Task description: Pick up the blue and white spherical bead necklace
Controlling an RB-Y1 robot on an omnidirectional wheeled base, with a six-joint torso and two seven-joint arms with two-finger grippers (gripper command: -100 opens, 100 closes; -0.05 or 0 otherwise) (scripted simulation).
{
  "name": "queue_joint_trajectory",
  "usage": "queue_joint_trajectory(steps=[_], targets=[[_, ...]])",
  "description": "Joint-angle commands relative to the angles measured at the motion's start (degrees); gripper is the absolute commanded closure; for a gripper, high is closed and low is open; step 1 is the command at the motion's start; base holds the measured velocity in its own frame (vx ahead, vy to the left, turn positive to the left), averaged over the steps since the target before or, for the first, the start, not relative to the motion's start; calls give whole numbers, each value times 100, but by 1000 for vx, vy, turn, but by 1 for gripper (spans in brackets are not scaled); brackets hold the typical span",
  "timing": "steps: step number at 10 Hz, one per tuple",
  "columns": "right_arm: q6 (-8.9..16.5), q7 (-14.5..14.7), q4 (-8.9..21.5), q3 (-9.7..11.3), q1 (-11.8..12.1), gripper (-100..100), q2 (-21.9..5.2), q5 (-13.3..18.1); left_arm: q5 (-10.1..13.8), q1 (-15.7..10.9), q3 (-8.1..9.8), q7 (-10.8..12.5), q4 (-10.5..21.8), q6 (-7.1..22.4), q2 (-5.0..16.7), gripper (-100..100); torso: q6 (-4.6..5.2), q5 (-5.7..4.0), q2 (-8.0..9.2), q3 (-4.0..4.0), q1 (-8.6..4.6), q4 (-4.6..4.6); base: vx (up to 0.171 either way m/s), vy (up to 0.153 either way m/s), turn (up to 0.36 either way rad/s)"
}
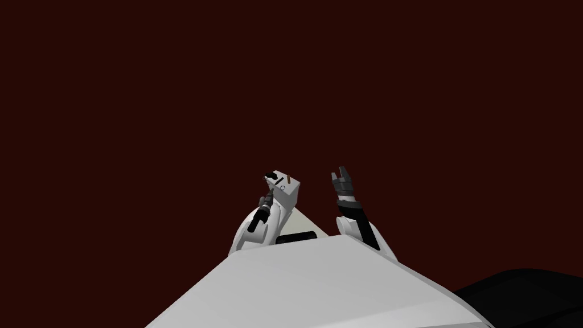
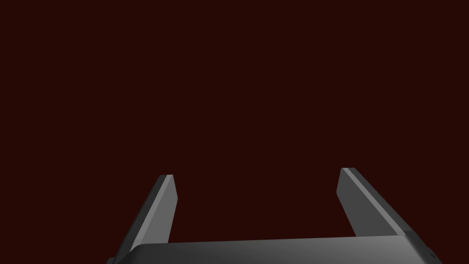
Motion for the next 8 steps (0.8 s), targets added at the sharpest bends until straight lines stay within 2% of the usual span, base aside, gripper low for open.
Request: queue_joint_trajectory(steps=[1,4,8], targets=[[0,0,0,0,0,0,0,0,47,17,-38,43,-17,168,2,-100,0,0,0,0,0,0,39,-27,-34],[0,0,0,0,0,0,0,0,95,28,-91,88,-6,360,-21,-100,1,1,0,0,6,0,47,-13,-59],[0,0,0,0,1,0,0,0,192,52,-199,182,15,755,-67,-100,1,1,-28,-16,6,-6,101,-11,-73]])
